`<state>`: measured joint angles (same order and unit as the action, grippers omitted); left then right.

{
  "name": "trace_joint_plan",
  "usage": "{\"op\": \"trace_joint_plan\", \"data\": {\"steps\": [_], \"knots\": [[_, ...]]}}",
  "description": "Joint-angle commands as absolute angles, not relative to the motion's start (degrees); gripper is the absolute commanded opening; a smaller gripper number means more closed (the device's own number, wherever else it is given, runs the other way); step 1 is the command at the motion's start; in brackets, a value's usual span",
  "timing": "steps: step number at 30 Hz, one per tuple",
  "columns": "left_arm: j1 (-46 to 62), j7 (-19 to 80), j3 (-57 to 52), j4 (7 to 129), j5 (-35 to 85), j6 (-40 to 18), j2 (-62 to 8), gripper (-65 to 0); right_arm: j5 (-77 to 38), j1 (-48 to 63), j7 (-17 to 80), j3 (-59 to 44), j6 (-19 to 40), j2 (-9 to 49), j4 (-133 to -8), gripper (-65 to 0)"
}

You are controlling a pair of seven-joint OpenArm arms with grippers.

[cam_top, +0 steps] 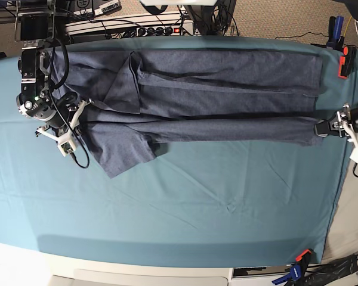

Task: Fold the T-shirt properly
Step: 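Pull the hem corners with both grippers up over the collar, folding the shirt in half, then lay the folded hem down and open both grippers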

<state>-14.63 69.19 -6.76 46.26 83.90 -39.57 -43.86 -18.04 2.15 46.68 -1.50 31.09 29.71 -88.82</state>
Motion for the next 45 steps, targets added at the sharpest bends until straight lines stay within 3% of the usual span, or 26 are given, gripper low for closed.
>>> {"op": "trace_joint_plan", "data": {"steps": [1, 19, 45], "knots": [[-15.7, 68.62, -7.16, 47.03, 85.0, -40.0, -46.33, -65.0, -17.54, 2.2, 46.83, -1.98, 30.63, 31.48, -90.24, -65.0], [-15.18, 70.74, -7.16, 47.03, 85.0, -40.0, -47.0, -65.0, -17.52, 12.71, 48.27, -6.87, 25.63, 34.13, -94.96, -65.0], [-10.26, 71.13, -7.16, 47.05, 85.0, -40.0, -46.94, -65.0, -17.65, 12.71, 53.93, -7.03, 24.51, 34.11, -94.96, -65.0]]}}
